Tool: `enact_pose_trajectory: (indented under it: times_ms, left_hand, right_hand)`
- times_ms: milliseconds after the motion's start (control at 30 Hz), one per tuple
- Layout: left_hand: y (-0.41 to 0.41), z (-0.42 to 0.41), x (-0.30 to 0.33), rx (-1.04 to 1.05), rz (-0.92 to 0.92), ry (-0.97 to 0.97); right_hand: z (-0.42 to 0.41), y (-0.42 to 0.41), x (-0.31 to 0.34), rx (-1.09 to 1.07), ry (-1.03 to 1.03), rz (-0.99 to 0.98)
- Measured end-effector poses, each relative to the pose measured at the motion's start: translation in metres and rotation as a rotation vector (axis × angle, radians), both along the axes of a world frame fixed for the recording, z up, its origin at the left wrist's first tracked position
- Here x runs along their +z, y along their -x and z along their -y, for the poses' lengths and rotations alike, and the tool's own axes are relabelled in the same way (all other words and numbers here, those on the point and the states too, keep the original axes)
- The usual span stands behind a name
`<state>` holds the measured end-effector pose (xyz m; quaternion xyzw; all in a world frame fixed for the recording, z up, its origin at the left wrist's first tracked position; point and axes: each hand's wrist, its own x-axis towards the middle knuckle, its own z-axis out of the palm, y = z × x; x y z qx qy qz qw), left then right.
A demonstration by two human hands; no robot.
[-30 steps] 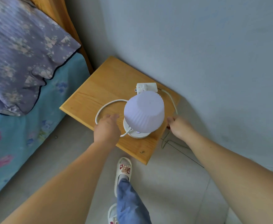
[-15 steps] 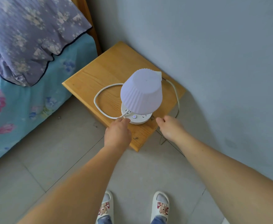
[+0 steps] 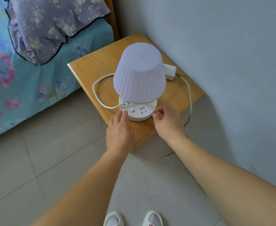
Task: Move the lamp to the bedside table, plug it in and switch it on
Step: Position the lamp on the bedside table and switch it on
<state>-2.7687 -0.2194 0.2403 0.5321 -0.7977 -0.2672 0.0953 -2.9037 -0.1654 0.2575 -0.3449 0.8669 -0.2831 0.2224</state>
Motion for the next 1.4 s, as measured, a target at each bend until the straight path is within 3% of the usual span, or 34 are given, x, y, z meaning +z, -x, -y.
enact_pose_trajectory:
  times_ms: [267, 433, 667, 933, 1133, 1400]
  left_hand:
    - [0.015, 0.024, -0.036, -0.087, -0.075, 0.246]
    - [0.03, 0.048, -0.051, -0.107, -0.049, 0.381]
    - [0.037, 0.065, -0.072, -0.146, -0.161, 0.543]
    - [0.036, 0.062, -0.069, -0.182, -0.151, 0.538]
    - [0.033, 0.066, -0.071, -0.14, -0.368, 0.483]
    - [0.031, 0.066, -0.076, -0.173, -0.195, 0.488]
  right_hand:
    - [0.035, 0.02, -0.035, -0.015, 0.207, -0.111]
    - [0.049, 0.032, -0.052, 0.007, 0.332, 0.005]
    - [0.063, 0.044, -0.074, -0.003, 0.391, 0.096]
    - [0.066, 0.04, -0.079, 0.017, 0.355, 0.039]
    - [0.067, 0.044, -0.083, 0.031, 0.453, 0.132]
    - [0.063, 0.052, -0.086, 0.135, 0.457, 0.222]
